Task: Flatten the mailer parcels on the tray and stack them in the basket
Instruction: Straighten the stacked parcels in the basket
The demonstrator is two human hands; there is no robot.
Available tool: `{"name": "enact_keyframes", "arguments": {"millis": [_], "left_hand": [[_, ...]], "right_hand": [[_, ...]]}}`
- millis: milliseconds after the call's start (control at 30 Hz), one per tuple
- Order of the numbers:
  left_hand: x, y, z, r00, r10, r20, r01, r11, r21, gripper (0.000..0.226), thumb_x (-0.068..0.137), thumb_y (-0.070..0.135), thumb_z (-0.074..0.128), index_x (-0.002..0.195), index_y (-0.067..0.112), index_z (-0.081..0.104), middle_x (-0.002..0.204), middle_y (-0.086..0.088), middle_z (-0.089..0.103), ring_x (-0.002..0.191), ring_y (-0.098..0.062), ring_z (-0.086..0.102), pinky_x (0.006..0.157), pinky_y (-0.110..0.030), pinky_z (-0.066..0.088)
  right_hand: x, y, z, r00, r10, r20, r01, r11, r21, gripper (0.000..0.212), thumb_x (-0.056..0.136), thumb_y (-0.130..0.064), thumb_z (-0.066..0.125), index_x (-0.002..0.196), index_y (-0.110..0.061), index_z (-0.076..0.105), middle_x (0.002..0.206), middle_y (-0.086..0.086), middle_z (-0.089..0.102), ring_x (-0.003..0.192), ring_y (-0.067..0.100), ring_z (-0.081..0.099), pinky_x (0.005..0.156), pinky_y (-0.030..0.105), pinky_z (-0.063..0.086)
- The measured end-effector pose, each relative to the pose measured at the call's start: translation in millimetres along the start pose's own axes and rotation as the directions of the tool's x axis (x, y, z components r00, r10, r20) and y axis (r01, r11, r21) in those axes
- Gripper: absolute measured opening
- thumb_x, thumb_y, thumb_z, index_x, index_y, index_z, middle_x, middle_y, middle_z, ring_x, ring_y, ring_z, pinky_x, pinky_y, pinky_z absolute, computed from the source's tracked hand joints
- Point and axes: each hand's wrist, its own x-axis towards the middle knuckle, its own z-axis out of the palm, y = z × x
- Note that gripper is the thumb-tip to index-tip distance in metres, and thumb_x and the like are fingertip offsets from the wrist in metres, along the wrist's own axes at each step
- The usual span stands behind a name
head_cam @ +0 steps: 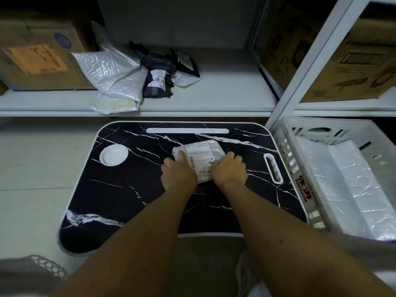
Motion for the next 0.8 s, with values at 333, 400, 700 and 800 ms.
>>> {"name": "enact_keyframes", "arguments": {"millis": [333, 400, 700, 800], "left_hand": [[-25, 13, -35, 0.999, 0.027, 0.017, -0.026, 0.995, -0.094, 0.046, 0.093, 0.016, 0.044, 0.137, 0.013, 0.031, 0.129, -0.021, 0.038, 0.114, -0.036, 0.046, 0.091, -0.040, 0.043], [-34, 28, -48, 0.999, 0.053, -0.002, -0.053, 0.994, -0.098, 0.051, 0.093, 0.015, 0.046, 0.140, 0.012, 0.028, 0.132, -0.022, 0.037, 0.117, -0.036, 0.044, 0.093, -0.040, 0.041], [-76, 116, -75, 0.958, 0.263, -0.118, -0.286, 0.910, -0.298, 0.041, 0.089, 0.004, 0.048, 0.129, 0.005, 0.042, 0.127, -0.021, 0.044, 0.105, -0.033, 0.053, 0.080, -0.033, 0.044], [-95, 161, -71, 0.924, 0.365, -0.113, -0.381, 0.862, -0.335, 0.040, 0.088, 0.000, 0.048, 0.128, 0.007, 0.046, 0.128, -0.018, 0.049, 0.107, -0.030, 0.054, 0.074, -0.024, 0.038]], "right_hand": [[-21, -12, -52, 0.988, -0.157, 0.009, 0.154, 0.979, 0.135, 0.032, 0.093, -0.013, 0.050, 0.125, -0.015, 0.049, 0.121, 0.016, 0.049, 0.104, 0.033, 0.056, 0.080, 0.034, 0.044], [-22, -13, -73, 0.983, -0.175, -0.057, 0.181, 0.975, 0.128, 0.030, 0.093, -0.008, 0.049, 0.122, -0.010, 0.055, 0.125, 0.016, 0.048, 0.105, 0.033, 0.056, 0.085, 0.033, 0.044], [-9, 28, -188, 0.953, -0.096, -0.289, 0.136, 0.983, 0.124, 0.029, 0.095, -0.003, 0.045, 0.118, 0.000, 0.061, 0.126, 0.018, 0.057, 0.111, 0.030, 0.058, 0.087, 0.030, 0.046], [2, 76, -222, 0.940, 0.052, -0.337, 0.027, 0.974, 0.226, 0.027, 0.096, -0.003, 0.045, 0.115, 0.002, 0.062, 0.124, 0.018, 0.060, 0.114, 0.031, 0.058, 0.086, 0.030, 0.045]]}}
